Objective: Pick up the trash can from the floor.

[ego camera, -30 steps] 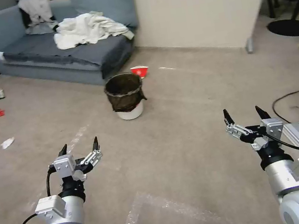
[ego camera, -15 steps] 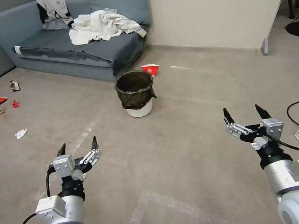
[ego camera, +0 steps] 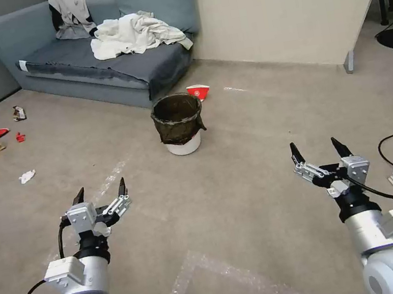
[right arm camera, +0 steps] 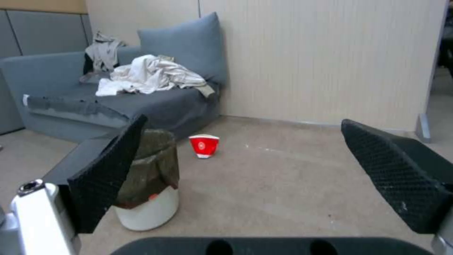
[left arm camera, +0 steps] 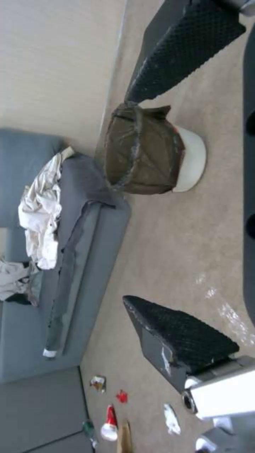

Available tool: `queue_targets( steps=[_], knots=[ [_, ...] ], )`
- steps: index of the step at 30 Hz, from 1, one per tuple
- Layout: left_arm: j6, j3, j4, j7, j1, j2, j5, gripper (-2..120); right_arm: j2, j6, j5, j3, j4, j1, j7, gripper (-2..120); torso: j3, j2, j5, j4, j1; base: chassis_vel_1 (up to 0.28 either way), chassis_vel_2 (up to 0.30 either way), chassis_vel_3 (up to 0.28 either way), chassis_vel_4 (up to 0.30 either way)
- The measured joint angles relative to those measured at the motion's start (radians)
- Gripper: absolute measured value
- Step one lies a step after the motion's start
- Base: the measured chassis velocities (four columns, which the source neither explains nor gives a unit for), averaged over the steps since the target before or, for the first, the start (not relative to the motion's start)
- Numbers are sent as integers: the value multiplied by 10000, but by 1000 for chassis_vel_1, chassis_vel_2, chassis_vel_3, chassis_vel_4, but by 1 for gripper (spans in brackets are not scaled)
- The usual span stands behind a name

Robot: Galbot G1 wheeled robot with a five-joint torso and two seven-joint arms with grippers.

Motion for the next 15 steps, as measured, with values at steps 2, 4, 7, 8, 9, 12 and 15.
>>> queue_targets(
  steps=[2, 4, 7, 8, 9, 12, 15],
  knots=[
    [4, 0, 0, 0, -1, -2, 0, 100, 0, -3, 0, 0, 6, -2, -9, 100, 0, 0, 0, 0, 0, -157, 150, 153, -138],
    [13, 3, 0, 0, -3, -11, 0, 100, -5, -7, 6, 1, 17, -9, -21, 100, 0, 0, 0, 0, 0, -188, 180, 175, -165],
    [19, 9, 0, -23, -10, -24, 1, 100, -14, -10, 15, 8, 20, -17, -24, 100, 2, 0, 0, 0, 1, -171, 171, 162, -171],
    [23, 9, 0, -66, -14, -27, 4, 100, -18, -11, 17, 9, 22, -21, -26, 100, 2, 0, -1, 0, 1, -146, 160, 148, -148],
    [29, 9, 0, -93, -15, -30, 9, 100, -21, -13, 18, 9, 22, -26, -31, 100, 2, 0, 0, 0, 2, -146, 128, 143, -148],
    [38, -4, 0, -124, -18, -30, 13, 100, -23, -15, 18, 7, 23, -30, -46, 100, 2, 0, 0, 0, 1, -132, 134, 132, -135],
    [44, -39, 3, -141, -26, -26, 16, 100, -22, -18, 19, -1, 25, -30, -66, 100, 2, 0, 0, 0, 1, -121, 128, 117, -130]
  ],
)
